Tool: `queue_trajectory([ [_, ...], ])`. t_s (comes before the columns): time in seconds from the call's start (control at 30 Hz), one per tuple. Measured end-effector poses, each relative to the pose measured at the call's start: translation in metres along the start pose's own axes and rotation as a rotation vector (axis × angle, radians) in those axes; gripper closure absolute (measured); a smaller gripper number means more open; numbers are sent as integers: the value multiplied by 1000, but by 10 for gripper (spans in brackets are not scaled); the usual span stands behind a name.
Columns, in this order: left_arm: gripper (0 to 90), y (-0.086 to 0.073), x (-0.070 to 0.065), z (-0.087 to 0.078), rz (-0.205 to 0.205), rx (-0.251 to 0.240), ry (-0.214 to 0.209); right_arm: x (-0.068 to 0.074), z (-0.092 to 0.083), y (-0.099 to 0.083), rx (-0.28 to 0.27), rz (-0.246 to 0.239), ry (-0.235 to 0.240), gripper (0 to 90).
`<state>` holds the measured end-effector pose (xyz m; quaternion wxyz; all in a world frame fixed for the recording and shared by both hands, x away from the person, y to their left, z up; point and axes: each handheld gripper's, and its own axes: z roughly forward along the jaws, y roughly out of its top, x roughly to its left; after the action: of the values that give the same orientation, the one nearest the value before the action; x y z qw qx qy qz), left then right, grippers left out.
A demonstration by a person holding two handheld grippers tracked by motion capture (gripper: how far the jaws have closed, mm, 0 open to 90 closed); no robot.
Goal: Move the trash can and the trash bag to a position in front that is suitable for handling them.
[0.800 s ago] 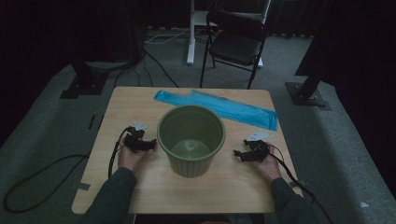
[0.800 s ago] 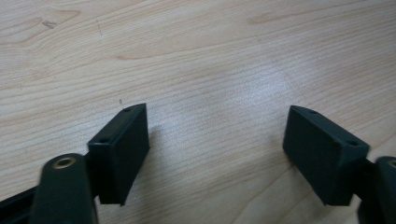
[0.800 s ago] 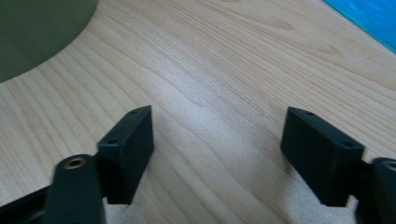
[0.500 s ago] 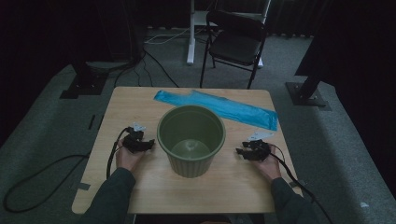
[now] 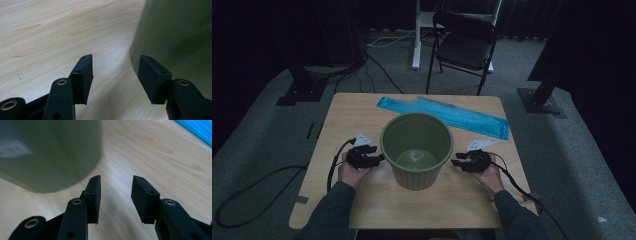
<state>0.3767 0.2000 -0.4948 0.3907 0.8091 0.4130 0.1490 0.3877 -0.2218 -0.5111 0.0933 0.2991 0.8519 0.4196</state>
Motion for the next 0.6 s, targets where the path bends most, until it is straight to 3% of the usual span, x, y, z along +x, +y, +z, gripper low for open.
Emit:
queue_trajectory([
  [0.23,459,2,-8,-8,20,-18,-23,14,1,11,-29,-32,72,599],
  [0.6,461,3,-10,-6,24,-8,-17,19,4,20,-24,-45,96,611],
])
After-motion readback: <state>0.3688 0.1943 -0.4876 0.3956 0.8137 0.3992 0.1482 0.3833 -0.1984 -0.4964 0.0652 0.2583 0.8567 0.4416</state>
